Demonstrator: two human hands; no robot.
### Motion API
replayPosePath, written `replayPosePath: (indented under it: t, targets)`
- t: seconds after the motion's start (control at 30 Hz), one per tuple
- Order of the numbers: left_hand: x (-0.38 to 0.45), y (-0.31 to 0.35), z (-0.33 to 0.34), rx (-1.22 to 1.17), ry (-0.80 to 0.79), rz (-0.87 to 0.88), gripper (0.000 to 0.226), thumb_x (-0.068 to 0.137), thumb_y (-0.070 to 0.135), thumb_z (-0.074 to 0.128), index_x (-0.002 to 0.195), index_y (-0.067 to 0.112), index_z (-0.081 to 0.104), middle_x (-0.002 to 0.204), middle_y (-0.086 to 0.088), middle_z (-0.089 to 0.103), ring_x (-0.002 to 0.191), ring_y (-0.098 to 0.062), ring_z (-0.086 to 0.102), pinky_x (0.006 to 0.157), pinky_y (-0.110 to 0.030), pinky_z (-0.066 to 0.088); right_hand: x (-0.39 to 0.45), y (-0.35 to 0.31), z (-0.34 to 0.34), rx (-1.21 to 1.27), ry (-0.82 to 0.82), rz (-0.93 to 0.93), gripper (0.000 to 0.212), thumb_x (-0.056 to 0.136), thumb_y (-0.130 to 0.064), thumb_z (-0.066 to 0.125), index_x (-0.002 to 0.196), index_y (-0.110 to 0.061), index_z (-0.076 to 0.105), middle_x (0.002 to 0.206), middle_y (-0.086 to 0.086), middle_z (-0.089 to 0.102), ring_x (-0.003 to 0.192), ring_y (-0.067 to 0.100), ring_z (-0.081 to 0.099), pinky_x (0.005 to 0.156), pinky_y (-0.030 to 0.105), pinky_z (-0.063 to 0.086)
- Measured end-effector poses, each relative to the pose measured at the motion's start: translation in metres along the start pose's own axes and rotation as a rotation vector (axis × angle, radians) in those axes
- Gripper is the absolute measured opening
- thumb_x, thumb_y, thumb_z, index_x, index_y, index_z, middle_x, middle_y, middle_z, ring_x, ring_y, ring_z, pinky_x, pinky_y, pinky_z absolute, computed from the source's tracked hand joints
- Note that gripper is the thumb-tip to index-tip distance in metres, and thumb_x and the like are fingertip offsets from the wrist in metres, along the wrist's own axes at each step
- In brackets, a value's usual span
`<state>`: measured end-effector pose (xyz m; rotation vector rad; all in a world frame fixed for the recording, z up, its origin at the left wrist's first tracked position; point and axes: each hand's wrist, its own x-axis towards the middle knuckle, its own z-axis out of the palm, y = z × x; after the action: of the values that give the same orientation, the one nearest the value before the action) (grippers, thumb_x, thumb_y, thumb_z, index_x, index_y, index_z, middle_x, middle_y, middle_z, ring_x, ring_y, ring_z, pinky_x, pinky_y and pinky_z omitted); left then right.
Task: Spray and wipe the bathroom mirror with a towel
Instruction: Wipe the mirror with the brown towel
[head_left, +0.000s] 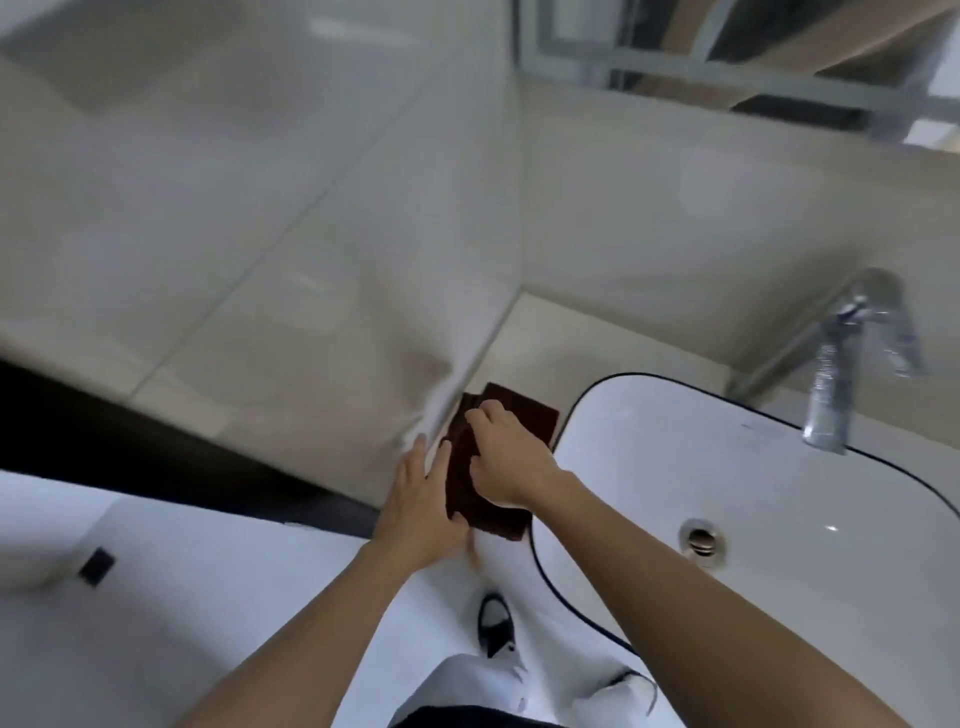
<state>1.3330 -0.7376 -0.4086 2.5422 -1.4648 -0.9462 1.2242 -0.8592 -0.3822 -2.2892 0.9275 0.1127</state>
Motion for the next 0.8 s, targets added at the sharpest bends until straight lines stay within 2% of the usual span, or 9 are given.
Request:
replayPosePath:
  t: [0.13, 0.2, 0.27, 0.33, 0.4, 0.5, 0.57, 0.7, 0.8]
  targets:
    - [0.029, -0.02, 0.029, -0.005, -0.13, -0.051, 0.1, 0.089, 0.043, 0.063, 0.16, 0.024, -0.004, 0.168, -0.01, -0.009, 0.155, -0.036, -0.001, 0.122, -0.05, 0.023, 0.05, 0.012, 0.042, -0.322, -0.187, 0.267, 0.092, 0.093, -0.021, 0.058, 0.16, -0.001, -0.002, 0.167, 0.028, -0.005, 0.155, 0.044, 0.003, 0.125, 0.052, 0.017]
    - [0.045, -0.023, 0.046, 0.005, -0.093, -0.052, 0.098, 0.089, 0.04, 0.062, 0.159, 0.024, -0.005, 0.169, -0.01, 0.002, 0.155, -0.036, 0.002, 0.122, -0.05, 0.023, 0.068, 0.028, 0.057, -0.372, -0.204, 0.41, 0.1, 0.092, -0.024, 0.061, 0.159, -0.001, -0.009, 0.166, 0.03, -0.008, 0.155, 0.045, -0.001, 0.124, 0.059, 0.013]
    - [0.057, -0.024, 0.059, 0.047, -0.049, -0.048, 0.094, 0.089, 0.039, 0.062, 0.159, 0.022, 0.002, 0.166, -0.007, 0.017, 0.152, -0.035, 0.012, 0.121, -0.048, 0.027, 0.076, 0.038, 0.072, -0.356, -0.208, 0.499, 0.092, 0.091, -0.026, 0.063, 0.158, -0.001, 0.005, 0.164, 0.03, 0.008, 0.151, 0.048, 0.014, 0.117, 0.063, 0.026]
    - [0.062, -0.025, 0.069, 0.075, 0.025, -0.065, 0.088, 0.088, 0.04, 0.065, 0.157, 0.019, 0.014, 0.158, -0.005, 0.033, 0.146, -0.031, 0.026, 0.117, -0.045, 0.032, 0.076, 0.038, 0.086, -0.382, -0.145, 0.5, 0.07, 0.091, -0.027, 0.063, 0.148, -0.004, 0.03, 0.15, 0.024, 0.034, 0.139, 0.042, 0.036, 0.108, 0.06, 0.039]
    - [0.062, -0.024, 0.074, 0.035, 0.122, -0.099, 0.084, 0.086, 0.035, 0.071, 0.153, 0.017, 0.024, 0.151, -0.004, 0.041, 0.14, -0.029, 0.035, 0.114, -0.043, 0.035, 0.074, 0.036, 0.091, -0.417, -0.098, 0.457, 0.05, 0.09, -0.027, 0.063, 0.133, -0.011, 0.043, 0.136, 0.017, 0.049, 0.127, 0.036, 0.048, 0.104, 0.053, 0.041]
    - [0.063, -0.023, 0.074, -0.086, 0.167, -0.115, 0.082, 0.083, 0.023, 0.077, 0.15, 0.015, 0.03, 0.146, -0.002, 0.046, 0.136, -0.029, 0.041, 0.109, -0.041, 0.041, 0.07, 0.034, 0.081, -0.364, -0.128, 0.423, 0.038, 0.09, -0.022, 0.063, 0.124, -0.014, 0.048, 0.132, 0.015, 0.054, 0.123, 0.034, 0.052, 0.103, 0.048, 0.04]
    - [0.064, -0.024, 0.067, -0.212, 0.126, -0.165, 0.068, 0.085, 0.014, 0.074, 0.143, 0.014, 0.038, 0.139, -0.003, 0.052, 0.131, -0.028, 0.046, 0.099, -0.041, 0.048, 0.066, 0.034, 0.07, -0.309, -0.127, 0.392, 0.031, 0.092, -0.017, 0.06, 0.121, -0.013, 0.05, 0.129, 0.015, 0.055, 0.118, 0.033, 0.055, 0.099, 0.045, 0.045]
    - [0.064, -0.03, 0.045, -0.292, 0.094, -0.18, 0.026, 0.086, 0.002, 0.062, 0.11, 0.01, 0.062, 0.102, -0.004, 0.066, 0.09, -0.021, 0.062, 0.079, -0.038, 0.054, 0.052, 0.027, 0.039, -0.099, -0.042, 0.336, 0.02, 0.088, -0.005, 0.052, 0.105, -0.015, 0.048, 0.111, 0.009, 0.06, 0.09, 0.029, 0.056, 0.072, 0.039, 0.048]
    - [0.058, -0.021, 0.021, -0.444, 0.231, -0.154, 0.019, 0.082, -0.003, 0.059, 0.096, 0.007, 0.067, 0.096, -0.003, 0.061, 0.085, -0.026, 0.063, 0.074, -0.033, 0.052, 0.037, 0.022, 0.01, 0.062, 0.104, 0.325, 0.016, 0.083, -0.004, 0.049, 0.093, -0.018, 0.048, 0.094, 0.004, 0.058, 0.078, 0.03, 0.055, 0.06, 0.033, 0.04]
